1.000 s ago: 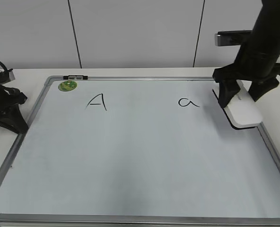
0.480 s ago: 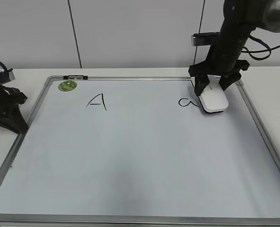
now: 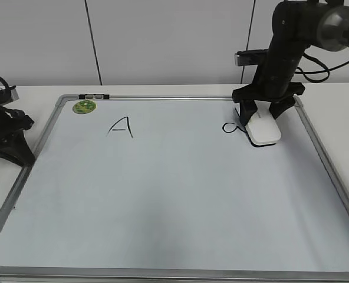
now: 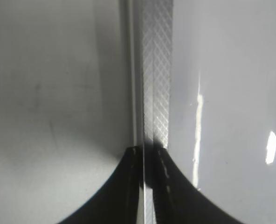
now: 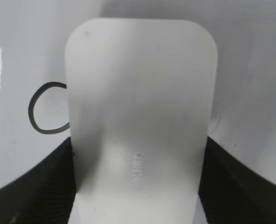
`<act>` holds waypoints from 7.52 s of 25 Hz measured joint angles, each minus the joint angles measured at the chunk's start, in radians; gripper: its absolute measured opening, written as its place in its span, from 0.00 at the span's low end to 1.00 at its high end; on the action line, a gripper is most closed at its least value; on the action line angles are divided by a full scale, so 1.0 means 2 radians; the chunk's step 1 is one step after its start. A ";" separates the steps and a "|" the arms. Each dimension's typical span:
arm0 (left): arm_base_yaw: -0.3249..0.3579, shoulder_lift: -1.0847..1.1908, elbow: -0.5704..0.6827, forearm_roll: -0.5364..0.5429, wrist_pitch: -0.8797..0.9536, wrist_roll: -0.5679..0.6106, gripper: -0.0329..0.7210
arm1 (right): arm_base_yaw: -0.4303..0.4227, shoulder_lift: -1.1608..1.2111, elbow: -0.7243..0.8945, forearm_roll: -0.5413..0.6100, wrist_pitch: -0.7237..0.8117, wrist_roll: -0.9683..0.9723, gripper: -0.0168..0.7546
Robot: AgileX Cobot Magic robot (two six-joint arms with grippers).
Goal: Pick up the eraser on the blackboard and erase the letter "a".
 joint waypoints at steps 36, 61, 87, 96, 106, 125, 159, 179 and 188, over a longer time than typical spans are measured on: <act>0.000 0.000 0.000 0.000 -0.001 0.000 0.10 | 0.095 0.019 -0.008 -0.031 -0.029 -0.021 0.71; 0.000 0.000 0.000 -0.002 -0.003 0.000 0.10 | 0.020 0.019 -0.009 -0.021 -0.016 -0.006 0.71; 0.000 0.000 0.000 -0.002 -0.005 0.000 0.10 | -0.019 -0.152 0.140 -0.058 0.006 0.023 0.71; 0.000 0.000 0.000 -0.002 -0.005 0.000 0.10 | -0.067 -0.200 0.267 -0.023 -0.040 0.030 0.71; 0.000 0.000 0.000 -0.002 -0.004 0.000 0.10 | -0.075 -0.200 0.323 -0.010 -0.103 0.031 0.71; 0.000 0.000 0.000 -0.002 -0.004 0.000 0.10 | -0.075 -0.166 0.324 -0.003 -0.132 0.040 0.71; 0.000 0.007 -0.140 0.016 0.068 -0.034 0.56 | -0.075 -0.170 0.204 -0.022 -0.003 0.031 0.79; -0.072 -0.182 -0.142 0.128 0.084 -0.112 0.56 | -0.075 -0.291 0.204 0.003 0.004 0.017 0.79; -0.090 -0.331 -0.037 0.153 0.090 -0.118 0.56 | -0.075 -0.381 0.241 0.017 0.010 0.009 0.79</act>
